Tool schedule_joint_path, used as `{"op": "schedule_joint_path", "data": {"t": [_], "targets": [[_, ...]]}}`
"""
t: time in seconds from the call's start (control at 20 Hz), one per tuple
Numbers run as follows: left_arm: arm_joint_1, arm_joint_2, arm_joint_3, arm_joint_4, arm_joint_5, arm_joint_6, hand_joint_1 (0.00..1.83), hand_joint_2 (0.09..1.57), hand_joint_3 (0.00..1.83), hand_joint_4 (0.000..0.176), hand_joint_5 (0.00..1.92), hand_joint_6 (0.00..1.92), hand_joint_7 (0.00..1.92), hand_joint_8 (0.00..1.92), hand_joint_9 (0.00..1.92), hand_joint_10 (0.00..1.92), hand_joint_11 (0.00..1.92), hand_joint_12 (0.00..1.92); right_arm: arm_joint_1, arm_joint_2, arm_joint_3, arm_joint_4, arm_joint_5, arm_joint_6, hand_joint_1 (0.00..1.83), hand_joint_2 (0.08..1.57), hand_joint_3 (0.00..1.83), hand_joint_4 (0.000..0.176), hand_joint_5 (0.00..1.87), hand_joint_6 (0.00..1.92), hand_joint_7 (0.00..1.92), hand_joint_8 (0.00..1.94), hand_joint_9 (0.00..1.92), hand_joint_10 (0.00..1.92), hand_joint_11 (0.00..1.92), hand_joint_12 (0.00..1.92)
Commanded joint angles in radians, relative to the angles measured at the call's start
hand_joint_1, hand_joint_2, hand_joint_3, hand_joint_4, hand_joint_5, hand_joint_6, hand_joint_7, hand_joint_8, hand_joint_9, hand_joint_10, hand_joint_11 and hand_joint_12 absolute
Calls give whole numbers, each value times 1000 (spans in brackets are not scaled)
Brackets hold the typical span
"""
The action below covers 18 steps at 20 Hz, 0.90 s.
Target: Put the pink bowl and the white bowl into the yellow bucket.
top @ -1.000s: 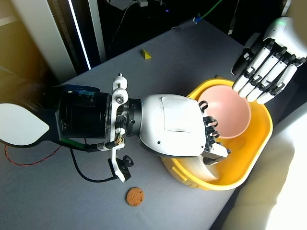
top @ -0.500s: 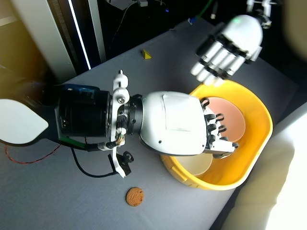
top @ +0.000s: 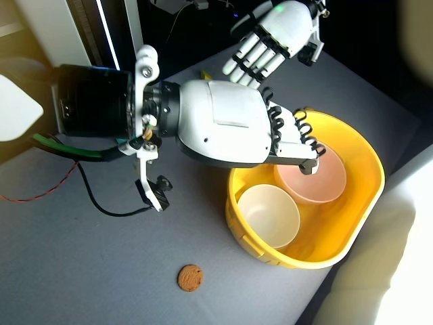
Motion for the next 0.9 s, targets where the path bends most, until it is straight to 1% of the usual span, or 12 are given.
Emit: {"op": "schedule_joint_path", "data": {"t": [0.0,0.05,0.1,0.2,0.25,0.35,0.4,0.45,0.65,0.7,0.75,0.85], "targets": [[0,20,-13,-77,-49,6,1,1150,0,0,160,4,201,3,179,4,0,372,-3,25,-19,32,81,2,338,995,0,0,215,0,220,0,181,0,0,618],[2,26,-28,-82,-44,7,0,1137,0,0,148,1,216,4,204,7,0,445,-13,38,-39,32,81,2,303,964,0,0,216,2,214,0,169,0,0,604],[3,30,-36,-87,-41,9,0,1137,0,0,148,1,216,4,204,7,0,445,-19,46,-53,32,81,2,303,964,0,0,216,2,214,0,169,0,0,604],[3,37,-53,-94,-32,9,0,1116,0,0,107,2,157,3,147,1,0,338,-36,61,-84,32,77,0,205,955,0,0,212,0,210,1,163,0,0,536],[-12,38,-56,-91,-28,0,0,1110,0,0,104,2,127,2,110,4,0,205,-42,64,-94,33,64,-1,161,964,0,0,201,0,204,0,163,0,0,503],[-70,37,-55,-57,-6,-46,0,1113,0,0,146,3,182,3,170,6,0,403,-54,65,-100,54,51,-1,161,955,0,0,193,1,186,2,147,3,0,463],[-78,38,-57,-56,-6,-47,0,1113,0,0,146,3,182,3,170,6,0,403,-60,65,-100,65,48,-2,161,955,0,0,193,1,186,2,147,3,0,463],[-87,38,-59,-56,-7,-48,0,1107,0,0,135,2,162,3,138,2,0,341,-65,65,-102,65,48,-2,128,959,1,0,167,2,155,2,108,1,0,331],[-62,38,-68,-46,6,-47,0,1105,0,0,178,5,193,4,159,4,0,354,-83,65,-108,65,48,-6,145,962,1,0,182,2,172,4,127,7,0,400],[-59,39,-73,-45,6,-47,0,1101,0,0,145,1,167,2,141,0,0,322,-87,66,-110,65,48,-11,131,965,2,0,159,1,145,3,102,4,0,323],[-58,40,-79,-40,6,-47,0,1101,0,0,150,2,178,4,159,5,0,360,-89,66,-110,65,48,-12,124,965,1,0,166,4,149,4,103,5,0,324],[-58,41,-96,-11,7,-55,0,1097,0,0,138,2,152,1,135,2,0,306,-90,70,-110,64,57,-14,137,956,0,0,168,3,149,2,97,1,0,305]]}}
